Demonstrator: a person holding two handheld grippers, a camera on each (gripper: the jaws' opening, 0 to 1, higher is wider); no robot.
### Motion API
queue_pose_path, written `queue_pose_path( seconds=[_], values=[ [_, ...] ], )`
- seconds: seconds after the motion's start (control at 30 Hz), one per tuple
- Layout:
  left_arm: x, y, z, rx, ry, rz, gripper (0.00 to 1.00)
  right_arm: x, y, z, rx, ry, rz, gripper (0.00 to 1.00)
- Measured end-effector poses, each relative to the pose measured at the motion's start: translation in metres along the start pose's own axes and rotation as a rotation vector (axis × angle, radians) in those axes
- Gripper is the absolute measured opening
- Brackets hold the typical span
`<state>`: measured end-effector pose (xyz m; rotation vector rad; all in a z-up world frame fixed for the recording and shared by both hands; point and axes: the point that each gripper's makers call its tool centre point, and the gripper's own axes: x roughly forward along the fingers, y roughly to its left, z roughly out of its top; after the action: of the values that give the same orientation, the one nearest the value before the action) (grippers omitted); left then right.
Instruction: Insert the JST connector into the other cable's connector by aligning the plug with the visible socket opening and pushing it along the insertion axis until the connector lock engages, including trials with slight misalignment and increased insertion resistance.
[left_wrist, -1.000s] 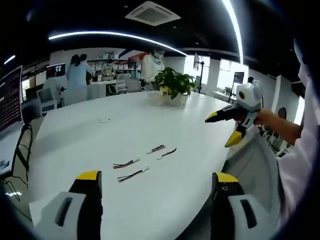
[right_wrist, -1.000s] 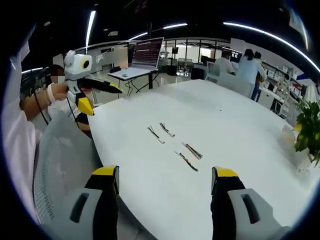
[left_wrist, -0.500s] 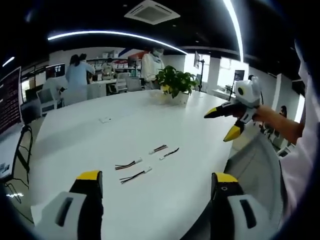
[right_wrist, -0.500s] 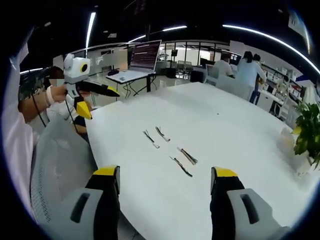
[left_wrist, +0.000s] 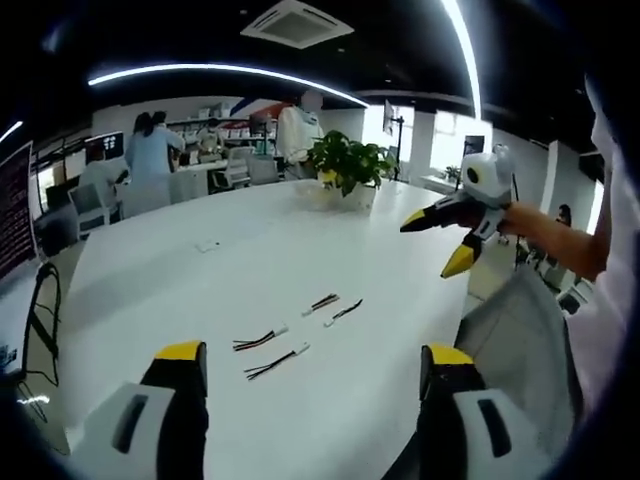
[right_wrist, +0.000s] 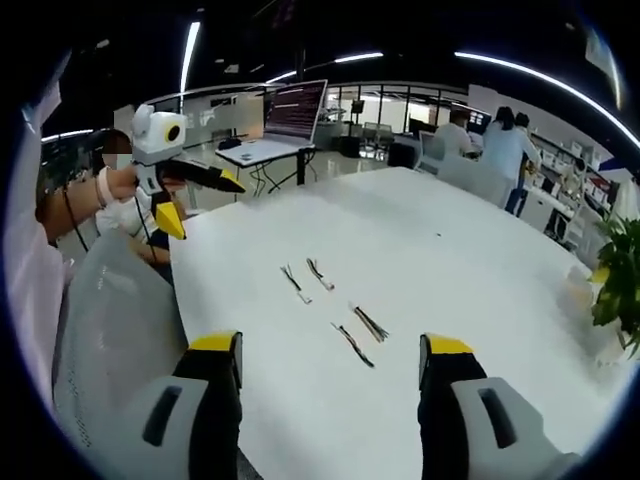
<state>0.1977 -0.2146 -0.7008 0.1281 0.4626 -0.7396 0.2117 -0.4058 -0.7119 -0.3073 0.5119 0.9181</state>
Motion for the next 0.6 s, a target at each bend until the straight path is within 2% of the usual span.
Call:
queue_pose_path(
  seconds=[0.23, 0.43, 0.6],
  values=[
    [0.011, 0.007, 0.009, 0.021, -0.014, -0.015, 0.86, 0.013, -0.003, 0.005, 0.032, -0.021, 0.044, 0.69],
    [0.019, 0.013, 0.013, 0.039, -0.011, -0.022, 0.85, 0.020, -0.011, 0.005, -0.010, 0.007, 0.039, 0.69],
    [0.024, 0.015, 0.014, 0.036, -0.019, -0.035, 0.85, 0.024, -0.019, 0.008, 0.001, -0.015, 0.040, 0.68]
  ],
)
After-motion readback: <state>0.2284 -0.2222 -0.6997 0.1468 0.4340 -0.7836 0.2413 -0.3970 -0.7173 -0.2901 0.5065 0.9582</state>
